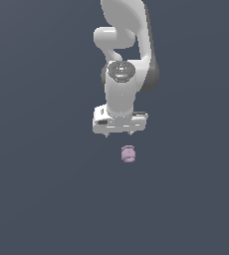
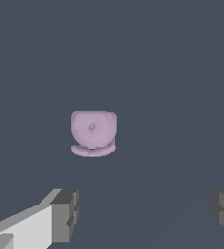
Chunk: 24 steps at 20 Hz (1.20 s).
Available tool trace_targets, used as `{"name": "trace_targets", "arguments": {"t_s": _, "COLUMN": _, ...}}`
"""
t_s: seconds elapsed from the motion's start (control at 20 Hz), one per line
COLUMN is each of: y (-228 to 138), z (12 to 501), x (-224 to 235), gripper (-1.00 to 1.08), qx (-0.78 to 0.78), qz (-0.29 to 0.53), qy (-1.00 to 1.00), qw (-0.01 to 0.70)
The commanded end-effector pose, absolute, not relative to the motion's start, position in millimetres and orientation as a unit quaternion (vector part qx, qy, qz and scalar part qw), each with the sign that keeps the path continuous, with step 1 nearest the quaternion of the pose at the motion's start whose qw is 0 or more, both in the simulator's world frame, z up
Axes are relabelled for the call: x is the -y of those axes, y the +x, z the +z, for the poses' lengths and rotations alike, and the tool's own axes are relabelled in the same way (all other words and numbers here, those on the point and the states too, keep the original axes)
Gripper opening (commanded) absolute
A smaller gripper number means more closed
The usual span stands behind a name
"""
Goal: Pick up the object and move it to a goal position.
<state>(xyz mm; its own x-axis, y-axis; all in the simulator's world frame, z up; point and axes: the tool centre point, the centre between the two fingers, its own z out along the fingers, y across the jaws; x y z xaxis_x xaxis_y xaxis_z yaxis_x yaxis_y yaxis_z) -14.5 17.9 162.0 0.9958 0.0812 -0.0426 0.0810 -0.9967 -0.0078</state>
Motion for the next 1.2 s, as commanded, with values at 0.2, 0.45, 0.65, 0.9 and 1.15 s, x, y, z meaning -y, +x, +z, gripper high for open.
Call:
{"name": "trace_targets", "arguments": {"t_s": 0.2, "y": -13.5, "z": 161.0, "x": -23.6, "gripper": 1.0, "qx": 0.048, "qz": 0.022, "qy": -0.999, "qw": 0.006}}
{"name": "trace_targets", "arguments": {"t_s": 0.45, "y": -12.9, "z": 162.0, "x": -34.0, "gripper": 1.0, "qx": 0.065, "qz": 0.023, "qy": -0.998, "qw": 0.014}}
{"name": "trace_targets", "arguments": {"t_s": 0.65, "y": -13.1, "z": 162.4, "x": -33.7, "gripper": 1.0, "qx": 0.065, "qz": 0.023, "qy": -0.998, "qw": 0.014}}
{"name": "trace_targets", "arguments": {"t_s": 0.9, "y": -9.0, "z": 152.3, "x": -37.8, "gripper": 1.0, "qx": 0.06, "qz": 0.02, "qy": -0.998, "qw": 0.011}}
{"name": "trace_targets", "arguments": {"t_s": 1.15, "y": -0.7, "z": 129.3, "x": -48.1, "gripper": 1.0, "qx": 0.049, "qz": 0.013, "qy": -0.999, "qw": 0.007}}
